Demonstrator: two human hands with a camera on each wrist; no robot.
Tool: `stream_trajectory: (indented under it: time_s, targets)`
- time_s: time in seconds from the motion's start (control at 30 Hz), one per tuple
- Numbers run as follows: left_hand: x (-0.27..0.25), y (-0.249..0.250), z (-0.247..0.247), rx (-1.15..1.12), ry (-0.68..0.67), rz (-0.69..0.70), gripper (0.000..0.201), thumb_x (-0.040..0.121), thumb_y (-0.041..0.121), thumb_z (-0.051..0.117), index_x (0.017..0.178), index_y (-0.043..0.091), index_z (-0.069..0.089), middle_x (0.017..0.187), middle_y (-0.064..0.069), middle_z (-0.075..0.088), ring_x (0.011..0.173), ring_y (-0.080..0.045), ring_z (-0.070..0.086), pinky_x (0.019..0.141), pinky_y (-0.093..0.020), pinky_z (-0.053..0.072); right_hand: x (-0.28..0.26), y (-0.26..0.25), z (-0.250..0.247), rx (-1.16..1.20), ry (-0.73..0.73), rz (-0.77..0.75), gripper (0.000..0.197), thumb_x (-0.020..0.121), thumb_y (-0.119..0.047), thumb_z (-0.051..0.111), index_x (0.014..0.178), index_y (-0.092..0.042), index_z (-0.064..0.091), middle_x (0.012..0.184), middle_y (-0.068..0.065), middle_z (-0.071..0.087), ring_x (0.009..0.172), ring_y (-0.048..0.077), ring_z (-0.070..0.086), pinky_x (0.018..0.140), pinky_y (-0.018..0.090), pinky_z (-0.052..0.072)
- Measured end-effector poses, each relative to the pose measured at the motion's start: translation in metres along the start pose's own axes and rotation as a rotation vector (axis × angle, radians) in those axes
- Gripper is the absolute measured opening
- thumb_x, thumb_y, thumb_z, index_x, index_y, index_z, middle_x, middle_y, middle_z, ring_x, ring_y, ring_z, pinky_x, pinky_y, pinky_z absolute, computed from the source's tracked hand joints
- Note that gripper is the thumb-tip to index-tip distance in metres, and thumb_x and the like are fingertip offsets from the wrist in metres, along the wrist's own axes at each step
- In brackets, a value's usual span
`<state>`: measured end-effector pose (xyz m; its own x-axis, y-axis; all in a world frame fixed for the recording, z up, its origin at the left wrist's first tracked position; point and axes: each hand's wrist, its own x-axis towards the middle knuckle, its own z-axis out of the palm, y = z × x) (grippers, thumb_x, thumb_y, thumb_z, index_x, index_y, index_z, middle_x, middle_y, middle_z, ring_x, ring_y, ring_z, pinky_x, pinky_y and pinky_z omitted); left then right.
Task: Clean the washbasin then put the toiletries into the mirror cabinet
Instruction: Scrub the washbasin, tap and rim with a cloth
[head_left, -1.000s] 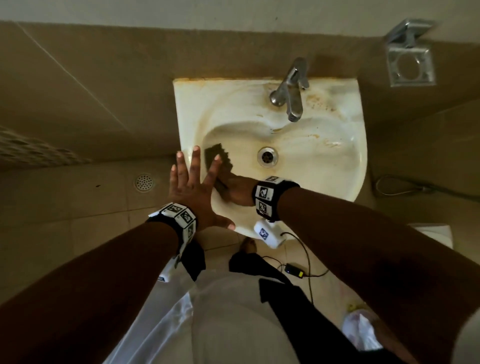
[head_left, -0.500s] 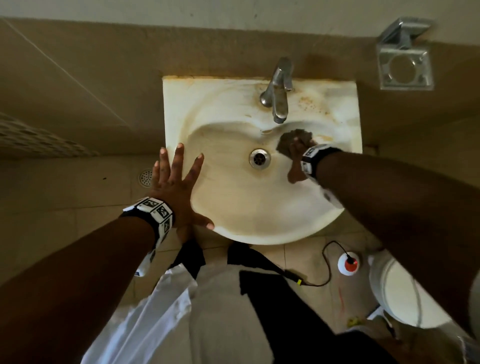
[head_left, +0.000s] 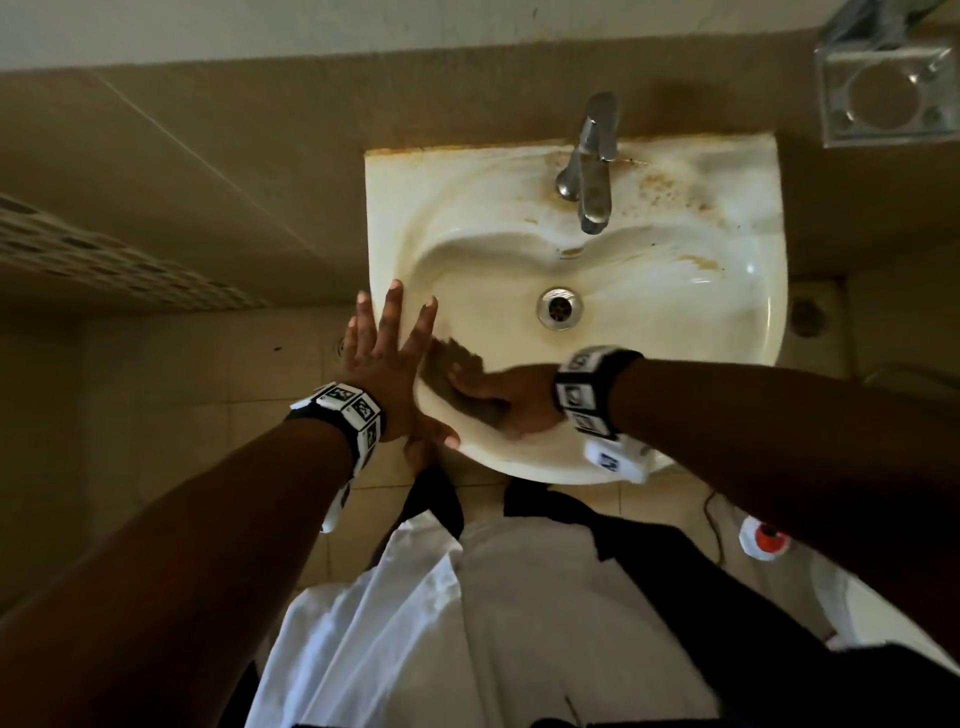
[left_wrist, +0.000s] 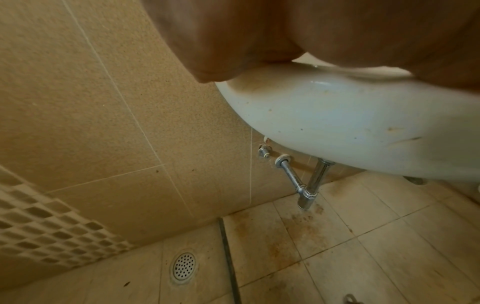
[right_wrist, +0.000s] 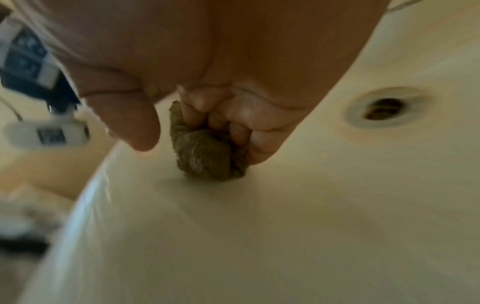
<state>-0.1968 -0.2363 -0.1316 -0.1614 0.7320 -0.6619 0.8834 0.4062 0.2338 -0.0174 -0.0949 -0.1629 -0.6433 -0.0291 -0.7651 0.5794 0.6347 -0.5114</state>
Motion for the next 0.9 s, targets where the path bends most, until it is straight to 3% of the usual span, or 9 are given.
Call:
stream_trajectory:
  time_s: [0.07, 0.17, 0.27, 0.3, 0.4, 0.47, 0.63, 0.77, 0.9]
  targets:
    - [0.001, -0.001, -0.001, -0.003, -0.028, -0.005, 0.161, 0.026, 0.107, 0.044, 0.141, 0.040, -0.047, 0.151, -0.007, -0.053, 0.141, -0.046, -0.041, 0.119, -0.062, -0.013, -0.021, 0.036, 0.009, -0.082, -0.090, 0.067, 0.082, 0.086, -0.008, 0.070, 0.155, -0.028, 0.030, 0.164, 0.003, 0.022, 0.149, 0.026, 0.025, 0.120, 0.037, 0.023]
    - [0.001, -0.002, 0.000, -0.009, -0.024, -0.002, 0.161, 0.025, 0.107, 0.044, 0.141, 0.041, -0.046, 0.151, -0.006, -0.053, 0.141, -0.045, -0.040, 0.119, -0.061, -0.012, -0.024, 0.070, -0.008, -0.142, -0.034, 0.229, 0.090, 0.084, -0.004, 0.071, 0.158, -0.016, 0.020, 0.166, 0.009, 0.009, 0.152, 0.031, 0.015, 0.122, 0.041, 0.016]
    - [0.001, -0.003, 0.002, -0.025, -0.001, 0.011, 0.161, 0.030, 0.104, 0.053, 0.141, 0.042, -0.045, 0.153, -0.006, -0.051, 0.142, -0.045, -0.039, 0.118, -0.060, -0.014, 0.015, 0.064, -0.027, -0.130, 0.103, 0.243, 0.104, 0.085, -0.031, 0.071, 0.157, -0.007, 0.000, 0.163, 0.019, -0.011, 0.151, 0.037, -0.001, 0.123, 0.039, 0.006]
    - [0.001, -0.004, 0.003, -0.026, 0.008, 0.014, 0.161, 0.031, 0.103, 0.055, 0.142, 0.042, -0.044, 0.154, -0.006, -0.050, 0.142, -0.045, -0.039, 0.118, -0.061, -0.013, 0.030, 0.045, -0.030, -0.067, 0.145, 0.193, 0.104, 0.084, -0.034, 0.070, 0.157, -0.008, 0.001, 0.163, 0.020, -0.010, 0.151, 0.037, -0.002, 0.122, 0.038, 0.005]
    - [0.002, -0.005, 0.007, -0.010, 0.051, 0.024, 0.162, 0.030, 0.104, 0.052, 0.145, 0.040, -0.042, 0.157, -0.010, -0.045, 0.144, -0.047, -0.035, 0.120, -0.062, -0.009, 0.036, -0.035, -0.026, 0.175, 0.194, 0.102, 0.089, 0.090, -0.010, 0.062, 0.158, -0.014, 0.006, 0.165, 0.016, 0.006, 0.150, 0.030, 0.017, 0.116, 0.032, 0.024]
    - [0.004, -0.005, 0.008, 0.000, 0.069, 0.023, 0.161, 0.031, 0.104, 0.053, 0.143, 0.042, -0.044, 0.158, -0.010, -0.043, 0.145, -0.048, -0.033, 0.120, -0.062, -0.007, 0.022, -0.055, -0.011, 0.178, 0.186, 0.091, 0.077, 0.095, -0.013, 0.055, 0.159, -0.015, 0.011, 0.164, 0.014, 0.017, 0.148, 0.030, 0.024, 0.117, 0.035, 0.025]
    - [0.004, -0.006, 0.008, 0.019, 0.077, 0.023, 0.161, 0.033, 0.103, 0.058, 0.142, 0.043, -0.045, 0.156, -0.008, -0.046, 0.145, -0.047, -0.033, 0.120, -0.066, -0.006, -0.079, 0.005, 0.041, 0.101, -0.104, 0.177, 0.079, 0.099, -0.024, 0.057, 0.158, -0.027, 0.006, 0.166, 0.006, 0.009, 0.151, 0.024, 0.017, 0.121, 0.032, 0.011]
    - [0.002, -0.008, 0.011, 0.013, 0.104, 0.030, 0.161, 0.030, 0.105, 0.055, 0.142, 0.045, -0.043, 0.157, -0.006, -0.046, 0.145, -0.046, -0.033, 0.119, -0.068, -0.005, -0.143, 0.051, 0.017, -0.143, -0.026, 0.382, 0.070, 0.103, -0.046, 0.044, 0.158, -0.018, 0.012, 0.166, 0.004, 0.007, 0.152, 0.021, 0.008, 0.119, 0.027, 0.002]
    - [-0.001, -0.008, 0.011, 0.047, 0.110, 0.018, 0.159, 0.031, 0.106, 0.053, 0.142, 0.046, -0.043, 0.157, -0.005, -0.045, 0.145, -0.043, -0.035, 0.117, -0.069, -0.008, -0.119, 0.057, 0.030, -0.267, 0.081, 0.366, 0.073, 0.099, -0.065, 0.028, 0.159, -0.025, 0.015, 0.167, 0.006, 0.001, 0.153, 0.026, 0.000, 0.121, 0.037, -0.006]
